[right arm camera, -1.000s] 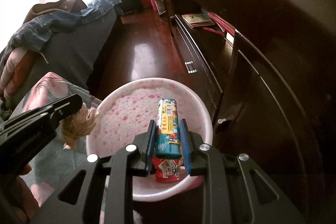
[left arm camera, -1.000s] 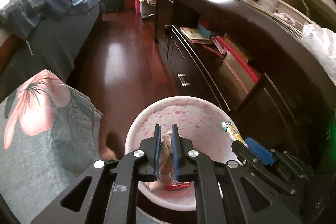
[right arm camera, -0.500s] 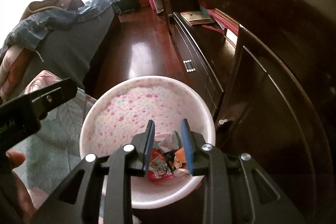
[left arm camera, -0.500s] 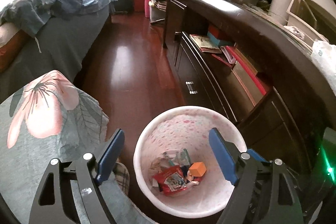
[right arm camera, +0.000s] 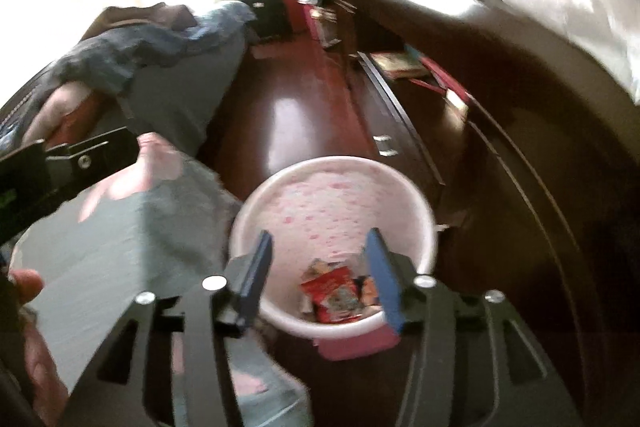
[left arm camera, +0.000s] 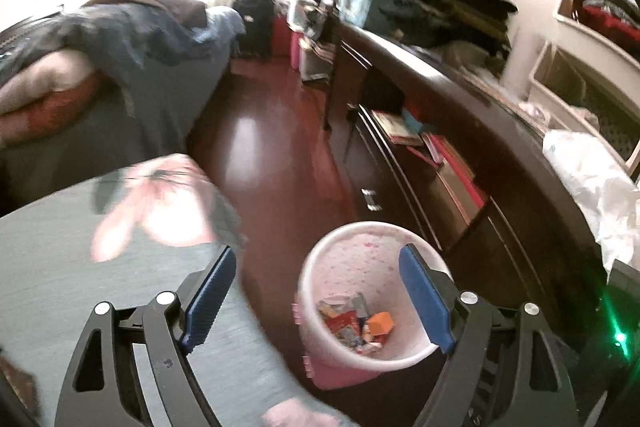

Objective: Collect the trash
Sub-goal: 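Return to the table and grasp the pink-capped white tube with the left gripper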

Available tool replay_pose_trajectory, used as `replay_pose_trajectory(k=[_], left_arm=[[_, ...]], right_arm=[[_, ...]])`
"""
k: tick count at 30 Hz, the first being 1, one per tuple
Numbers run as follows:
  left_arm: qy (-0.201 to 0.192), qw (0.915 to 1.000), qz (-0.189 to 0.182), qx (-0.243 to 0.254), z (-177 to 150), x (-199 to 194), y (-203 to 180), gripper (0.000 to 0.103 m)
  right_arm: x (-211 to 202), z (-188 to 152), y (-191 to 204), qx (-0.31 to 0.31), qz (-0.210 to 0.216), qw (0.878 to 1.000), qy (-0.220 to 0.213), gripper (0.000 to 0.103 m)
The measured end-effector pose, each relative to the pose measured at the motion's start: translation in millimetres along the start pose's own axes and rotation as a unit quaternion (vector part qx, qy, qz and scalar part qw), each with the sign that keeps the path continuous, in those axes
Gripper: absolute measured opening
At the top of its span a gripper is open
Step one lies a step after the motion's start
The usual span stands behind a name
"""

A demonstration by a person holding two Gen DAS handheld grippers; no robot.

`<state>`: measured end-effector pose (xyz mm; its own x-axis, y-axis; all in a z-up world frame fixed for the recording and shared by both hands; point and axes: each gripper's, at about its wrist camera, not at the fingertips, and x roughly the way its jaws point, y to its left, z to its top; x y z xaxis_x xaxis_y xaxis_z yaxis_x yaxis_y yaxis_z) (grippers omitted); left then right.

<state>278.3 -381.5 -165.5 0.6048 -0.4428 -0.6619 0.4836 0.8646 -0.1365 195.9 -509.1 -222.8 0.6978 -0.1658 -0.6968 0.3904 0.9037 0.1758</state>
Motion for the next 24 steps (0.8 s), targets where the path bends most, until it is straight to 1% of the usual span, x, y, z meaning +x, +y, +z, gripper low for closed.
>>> replay_pose_trajectory(k=[3, 7, 10, 14, 15, 16, 18, 20, 23, 24], left_arm=[[-0.021, 0.9991, 0.029, -0.022, -10.6, -31.9, 29.7, 0.091], [-0.020, 0.9967, 0.066, -0.042, -26.8, -60.3, 68.5, 0.091], [-0.020, 0.9929, 0.102, -0.058, -41.2, -79.7, 97.6, 0.092], [-0.022, 0.9849, 0.146, -0.090, -67.5, -108.2, 138.6, 0.093], [-0.016, 0.9813, 0.165, -0.097, -76.9, -116.0, 151.4, 0.094], [-0.014, 0.9788, 0.177, -0.102, -83.0, -122.3, 160.2, 0.094], [-0.009, 0.9708, 0.207, -0.120, -98.6, -134.0, 179.0, 0.095], [0.001, 0.9594, 0.242, -0.146, -114.0, -143.4, 199.6, 0.096], [0.020, 0.9469, 0.272, -0.171, -131.1, -147.2, 219.3, 0.096], [0.026, 0.9410, 0.283, -0.184, -137.8, -147.8, 226.5, 0.096]], right_arm=[[-17.8, -5.4, 31.3, -0.031, 0.018, 0.999, -0.010, 0.069], [-34.6, -15.4, 73.0, -0.068, 0.046, 0.997, -0.012, 0.081], [-43.0, -24.0, 100.1, -0.092, 0.066, 0.993, -0.010, 0.084], [-52.9, -36.8, 137.9, -0.131, 0.090, 0.987, -0.005, 0.087], [-54.3, -40.2, 148.9, -0.143, 0.095, 0.985, -0.003, 0.087], [-55.8, -43.8, 159.5, -0.155, 0.099, 0.983, -0.002, 0.087], [-59.8, -50.3, 176.3, -0.173, 0.104, 0.979, -0.001, 0.087], [-63.6, -55.8, 190.1, -0.187, 0.110, 0.976, 0.000, 0.087], [-68.9, -61.1, 206.1, -0.197, 0.121, 0.973, 0.000, 0.087], [-70.6, -62.3, 211.5, -0.201, 0.125, 0.972, 0.000, 0.087]])
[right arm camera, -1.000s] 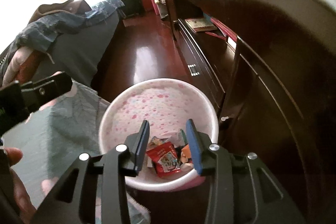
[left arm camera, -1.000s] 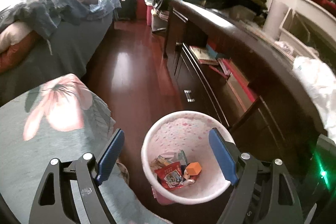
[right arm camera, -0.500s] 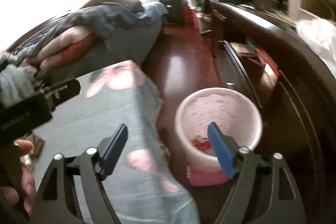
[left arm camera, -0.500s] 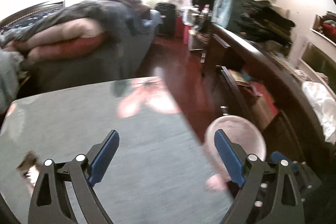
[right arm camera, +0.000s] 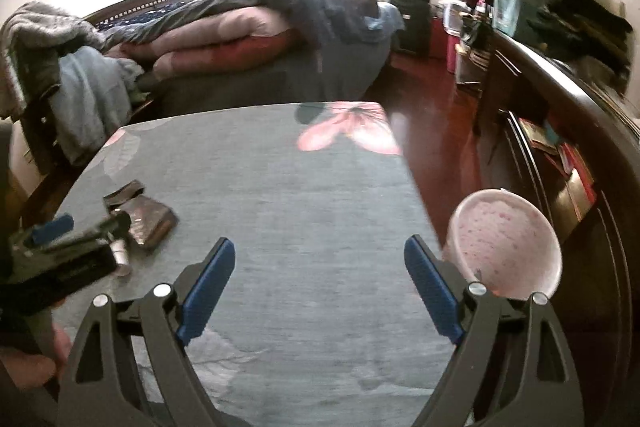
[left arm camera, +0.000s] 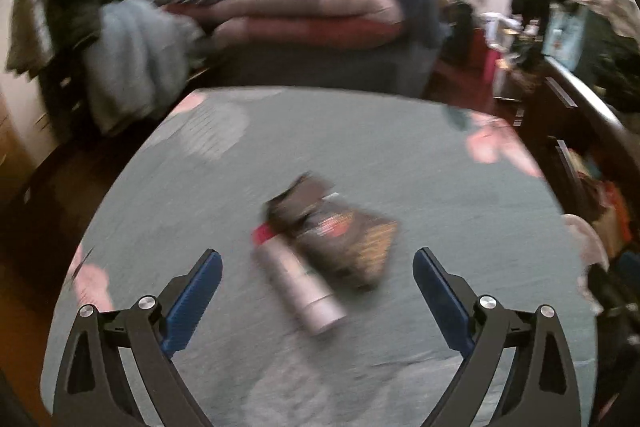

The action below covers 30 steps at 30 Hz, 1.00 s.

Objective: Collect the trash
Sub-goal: 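Return to the table and grasp the pink-capped white tube with the left gripper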

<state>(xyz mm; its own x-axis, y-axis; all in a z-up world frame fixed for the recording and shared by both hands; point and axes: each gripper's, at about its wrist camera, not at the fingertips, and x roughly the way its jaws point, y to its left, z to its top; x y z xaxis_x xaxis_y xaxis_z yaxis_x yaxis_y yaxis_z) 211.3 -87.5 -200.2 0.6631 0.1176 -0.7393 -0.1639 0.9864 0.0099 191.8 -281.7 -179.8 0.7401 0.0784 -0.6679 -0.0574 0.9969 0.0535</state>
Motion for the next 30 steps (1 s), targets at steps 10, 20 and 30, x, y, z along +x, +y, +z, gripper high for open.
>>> replay_pose_trajectory(k=[10, 20, 30], left_arm=[[0.046, 0.9981, 0.015, -0.038, -8.3, 32.7, 18.4, 0.087], [0.046, 0.9980, 0.002, -0.044, -0.1, 47.5, 27.4, 0.038], [0.031, 0.9959, -0.009, -0.084, -1.2, 38.3, 78.9, 0.022]], right_arm=[[2.0, 5.6, 29.6, -0.027, 0.008, 1.000, 0.002, 0.087], [28.6, 14.7, 61.0, -0.050, 0.020, 0.998, 0.017, 0.087], [61.4, 25.7, 114.0, -0.092, 0.055, 0.994, 0.035, 0.087]])
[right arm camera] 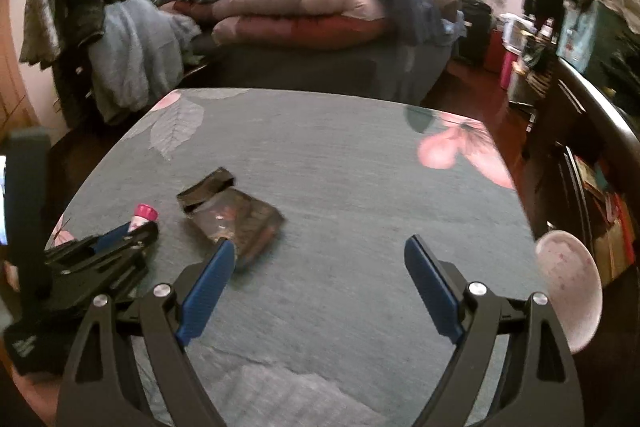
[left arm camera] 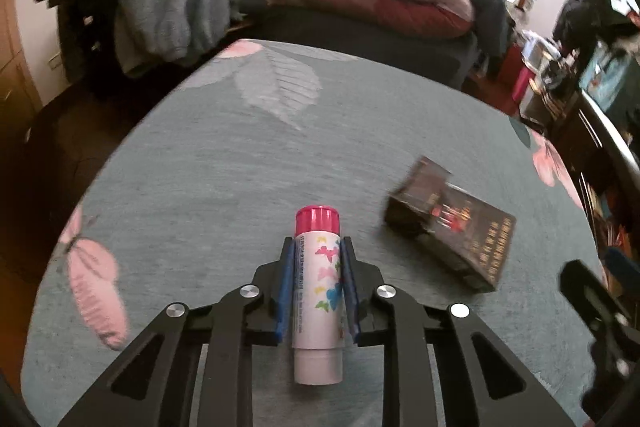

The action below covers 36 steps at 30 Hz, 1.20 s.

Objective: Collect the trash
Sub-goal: 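Return to the table and grasp the pink-capped white tube with the left gripper, then grasp the dark brown cigarette pack with the right gripper while left holds the tube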

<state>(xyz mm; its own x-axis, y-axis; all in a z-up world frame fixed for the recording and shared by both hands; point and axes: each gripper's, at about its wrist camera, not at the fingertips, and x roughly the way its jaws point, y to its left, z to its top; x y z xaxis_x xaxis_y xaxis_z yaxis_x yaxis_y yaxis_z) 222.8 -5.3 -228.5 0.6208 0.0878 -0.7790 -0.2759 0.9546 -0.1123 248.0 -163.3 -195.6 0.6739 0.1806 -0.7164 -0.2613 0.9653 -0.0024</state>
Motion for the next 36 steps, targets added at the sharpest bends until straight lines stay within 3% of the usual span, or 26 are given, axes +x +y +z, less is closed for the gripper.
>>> replay_pose_trajectory(k=[2, 4, 14, 16, 18, 20, 22, 29, 36], left_arm=[[-0.011, 0.9999, 0.005, -0.012, 2.5, -6.1, 14.1, 0.022], [-0.021, 0.9995, 0.012, -0.020, 4.8, -11.6, 24.9, 0.022], [-0.036, 0.9981, 0.005, -0.050, 14.9, -17.7, 58.5, 0.022], [-0.033, 0.9981, -0.001, -0.052, 14.7, -15.1, 59.9, 0.022], [-0.031, 0.9982, -0.004, -0.052, 14.3, -13.8, 60.2, 0.022], [-0.029, 0.9983, -0.005, -0.051, 14.0, -12.7, 58.9, 0.022], [-0.028, 0.9983, -0.008, -0.050, 14.1, -12.8, 58.2, 0.022], [-0.032, 0.9990, -0.010, -0.030, 15.9, -20.7, 41.7, 0.022], [-0.038, 0.9988, -0.031, 0.005, 13.9, -33.0, 1.7, 0.022]], right_arm=[[11.0, 4.8, 11.7, -0.012, 0.012, 1.000, 0.009, 0.088], [24.3, 9.6, 21.7, -0.021, 0.021, 0.999, 0.023, 0.097], [75.9, 21.5, 59.4, -0.081, 0.019, 0.995, 0.048, 0.099], [81.3, 20.7, 64.0, -0.092, 0.014, 0.994, 0.053, 0.095], [83.8, 17.5, 65.8, -0.099, 0.016, 0.993, 0.064, 0.084], [82.5, 14.7, 67.4, -0.103, 0.017, 0.992, 0.066, 0.073], [77.5, 12.7, 67.8, -0.101, 0.023, 0.993, 0.062, 0.069], [47.9, 8.4, 54.6, -0.083, 0.030, 0.995, 0.038, 0.068], [6.3, -0.2, 2.6, -0.027, 0.017, 0.999, 0.011, 0.068]])
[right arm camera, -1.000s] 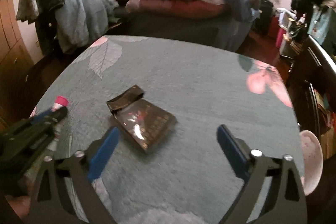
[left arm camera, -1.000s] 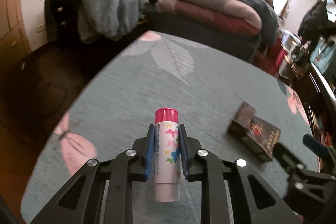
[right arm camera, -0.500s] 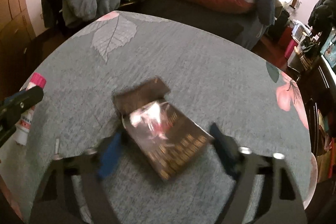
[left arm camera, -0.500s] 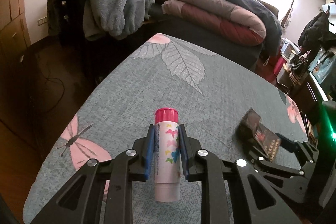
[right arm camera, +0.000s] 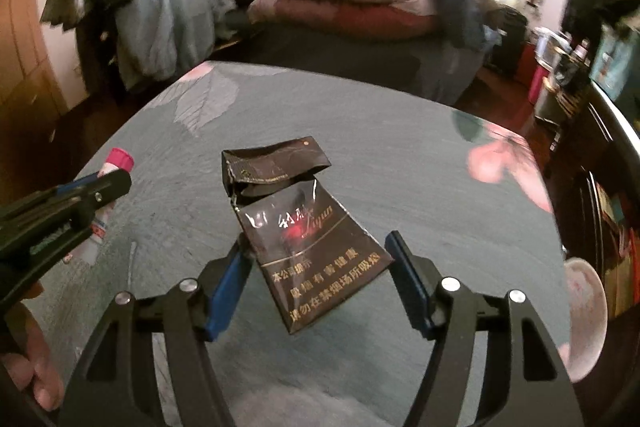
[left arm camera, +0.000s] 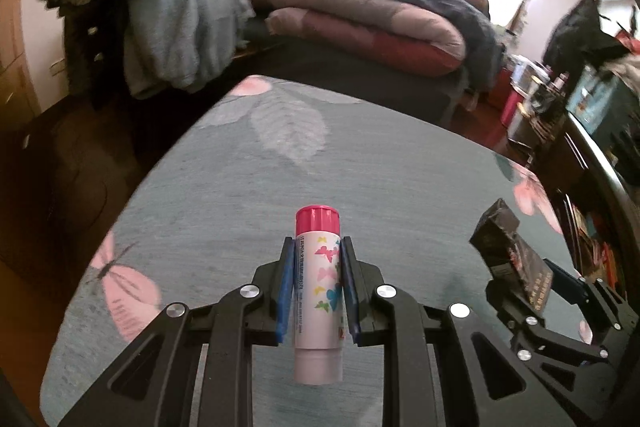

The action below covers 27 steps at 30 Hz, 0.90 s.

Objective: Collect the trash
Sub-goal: 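Grasp the dark brown cigarette pack with the right gripper while left holds the tube, then carry both items over the wastebasket and open both grippers to drop them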

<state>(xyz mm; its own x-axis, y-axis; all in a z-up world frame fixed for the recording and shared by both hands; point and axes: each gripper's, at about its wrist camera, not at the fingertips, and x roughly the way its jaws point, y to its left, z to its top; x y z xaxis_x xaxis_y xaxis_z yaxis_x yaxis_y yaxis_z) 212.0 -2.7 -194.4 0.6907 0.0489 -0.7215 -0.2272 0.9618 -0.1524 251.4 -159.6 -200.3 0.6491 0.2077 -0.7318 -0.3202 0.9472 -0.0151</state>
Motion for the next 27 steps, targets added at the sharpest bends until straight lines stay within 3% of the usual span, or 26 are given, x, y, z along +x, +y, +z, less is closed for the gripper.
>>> replay_pose_trajectory(k=[16, 27], left_arm=[[-0.001, 0.9898, -0.084, 0.115, -14.9, -20.5, -137.5, 0.022], [-0.006, 0.9660, -0.165, 0.199, -29.0, -36.3, -239.4, 0.022]], right_arm=[[-69.7, -54.9, -134.4, 0.137, -0.043, 0.989, -0.036, 0.068], [-106.5, -90.6, -218.0, 0.213, -0.092, 0.970, -0.069, 0.068]])
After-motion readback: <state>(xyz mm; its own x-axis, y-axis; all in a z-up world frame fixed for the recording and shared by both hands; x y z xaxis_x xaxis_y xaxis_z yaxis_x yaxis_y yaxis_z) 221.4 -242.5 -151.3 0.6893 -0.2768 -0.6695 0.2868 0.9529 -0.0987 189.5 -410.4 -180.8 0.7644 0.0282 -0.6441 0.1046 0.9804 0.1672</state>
